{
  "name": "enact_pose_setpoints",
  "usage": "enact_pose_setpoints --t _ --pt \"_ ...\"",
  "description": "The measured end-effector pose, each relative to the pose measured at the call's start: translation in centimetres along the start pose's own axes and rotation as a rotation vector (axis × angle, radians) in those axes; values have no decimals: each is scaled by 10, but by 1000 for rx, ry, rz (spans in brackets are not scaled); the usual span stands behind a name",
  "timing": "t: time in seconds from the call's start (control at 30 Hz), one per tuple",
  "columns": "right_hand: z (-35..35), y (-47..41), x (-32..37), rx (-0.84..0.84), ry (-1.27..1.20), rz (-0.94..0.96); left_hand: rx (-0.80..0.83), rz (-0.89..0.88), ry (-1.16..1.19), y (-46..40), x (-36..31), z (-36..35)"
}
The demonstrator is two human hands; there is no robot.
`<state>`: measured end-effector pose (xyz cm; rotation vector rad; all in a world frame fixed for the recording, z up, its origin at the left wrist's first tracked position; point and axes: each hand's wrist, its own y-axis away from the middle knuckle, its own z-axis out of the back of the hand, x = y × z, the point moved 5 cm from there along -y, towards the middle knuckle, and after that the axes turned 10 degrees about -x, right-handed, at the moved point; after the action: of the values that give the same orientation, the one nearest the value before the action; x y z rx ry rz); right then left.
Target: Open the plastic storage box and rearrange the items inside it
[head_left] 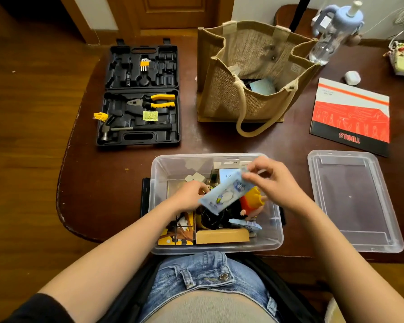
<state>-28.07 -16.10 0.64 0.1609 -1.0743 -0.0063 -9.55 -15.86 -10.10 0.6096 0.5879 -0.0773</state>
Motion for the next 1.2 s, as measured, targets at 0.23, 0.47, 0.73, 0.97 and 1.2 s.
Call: enact_pose_setpoints --t 0.23,0.47,0.73,0.97,1.2 --pt "-6 -13 6 -168 -35 -37 -262 264 -39 -6 34 3" --pt "-25 -15 2 -131 -9 -127 -166 362 -28 -24 48 -4" --pt "-15 -19 3 -199 -15 -165 -121 219 168 -28 45 12" --pt "-7 -24 -1 -292 -142 -173 -69 -38 600 25 26 44" --pt "-6 -30 -2 -365 -232 -215 29 -221 495 48 -6 13"
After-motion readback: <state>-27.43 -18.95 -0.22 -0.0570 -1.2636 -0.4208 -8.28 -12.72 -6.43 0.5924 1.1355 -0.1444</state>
